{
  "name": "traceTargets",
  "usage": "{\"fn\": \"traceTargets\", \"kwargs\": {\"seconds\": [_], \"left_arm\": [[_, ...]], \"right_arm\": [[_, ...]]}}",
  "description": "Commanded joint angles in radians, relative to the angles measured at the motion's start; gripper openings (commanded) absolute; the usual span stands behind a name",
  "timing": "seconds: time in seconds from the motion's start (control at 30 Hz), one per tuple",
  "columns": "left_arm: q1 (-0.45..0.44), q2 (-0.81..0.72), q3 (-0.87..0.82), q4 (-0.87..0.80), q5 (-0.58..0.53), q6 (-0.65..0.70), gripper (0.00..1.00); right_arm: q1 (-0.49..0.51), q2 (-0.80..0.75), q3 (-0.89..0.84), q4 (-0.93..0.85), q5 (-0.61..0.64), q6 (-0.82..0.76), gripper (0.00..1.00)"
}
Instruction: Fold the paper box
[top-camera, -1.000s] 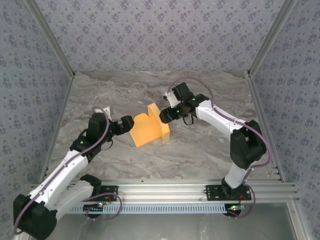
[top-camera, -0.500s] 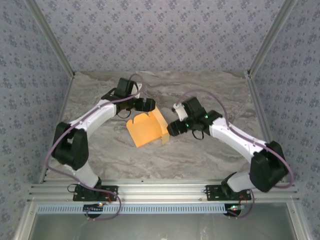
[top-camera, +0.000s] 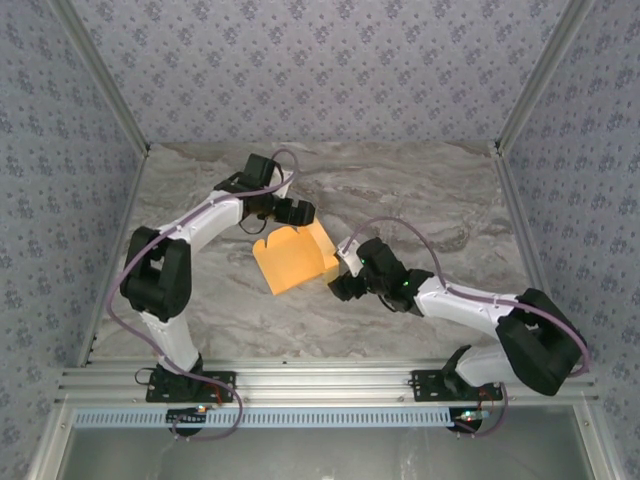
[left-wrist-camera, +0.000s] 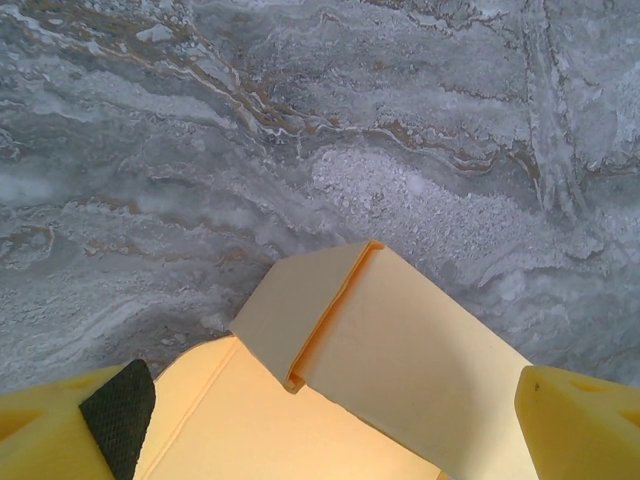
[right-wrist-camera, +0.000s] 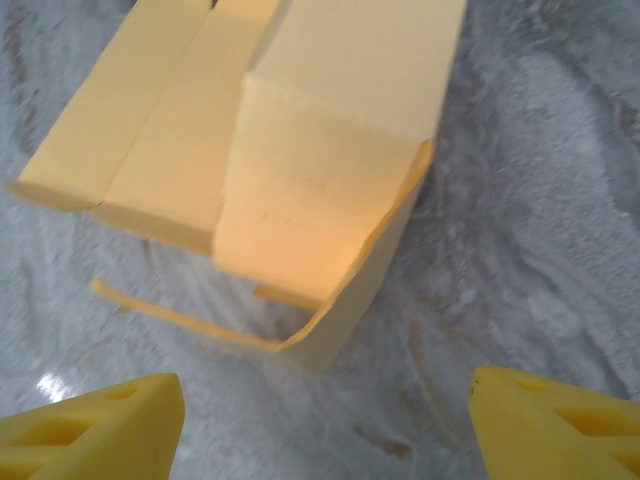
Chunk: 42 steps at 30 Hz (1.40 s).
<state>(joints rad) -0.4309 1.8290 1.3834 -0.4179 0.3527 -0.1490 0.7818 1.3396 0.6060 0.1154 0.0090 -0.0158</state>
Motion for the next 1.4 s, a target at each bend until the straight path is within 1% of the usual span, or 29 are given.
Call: {"fn": "traceTargets", "kwargs": {"seconds": [0.0,0.17,0.3,0.37,0.6,0.8,0.97,1.07,1.17,1.27,1.3,1.37], "left_arm": [[0.004,0.029,0.037,-0.005,0.026,0.032,0.95],[0.004,0.066,0.028,-0.001,0.043,0.032,0.93],[0.004,0.077,0.011,0.022,0.069,0.025,0.92],[0.004,0.085,0.008,0.029,0.084,0.021,0.90],[0.004,0.074,-0.047,0.079,0.104,-0.029,0.89],[0.004,0.030,-0.162,0.191,0.144,-0.141,0.86],[0.003,-0.020,-0.266,0.292,0.179,-0.247,0.86],[-0.001,-0.059,-0.306,0.332,0.196,-0.282,0.86],[-0.003,-0.084,-0.314,0.317,0.180,-0.284,0.87],[-0.003,-0.081,-0.292,0.257,0.131,-0.268,0.87],[-0.003,-0.073,-0.282,0.241,0.122,-0.265,0.87],[-0.003,-0.059,-0.276,0.231,0.104,-0.269,0.87]], "right_arm": [[0.007,0.035,-0.016,0.179,0.085,0.010,0.75],[0.011,0.109,0.002,0.236,0.071,0.025,0.72],[0.010,0.141,0.007,0.271,0.132,0.044,0.66],[0.010,0.159,0.015,0.282,0.148,0.054,0.65],[0.012,0.191,0.032,0.312,0.256,0.081,0.62],[0.014,0.230,0.073,0.303,0.270,0.086,0.58],[0.024,0.249,0.084,0.312,0.319,0.098,0.54],[0.024,0.257,0.085,0.323,0.325,0.102,0.54],[0.025,0.254,0.070,0.355,0.287,0.083,0.55],[0.022,0.221,0.036,0.374,0.149,0.024,0.60],[0.020,0.200,0.022,0.372,0.090,0.002,0.62],[0.015,0.159,-0.005,0.351,0.013,-0.025,0.65]]}}
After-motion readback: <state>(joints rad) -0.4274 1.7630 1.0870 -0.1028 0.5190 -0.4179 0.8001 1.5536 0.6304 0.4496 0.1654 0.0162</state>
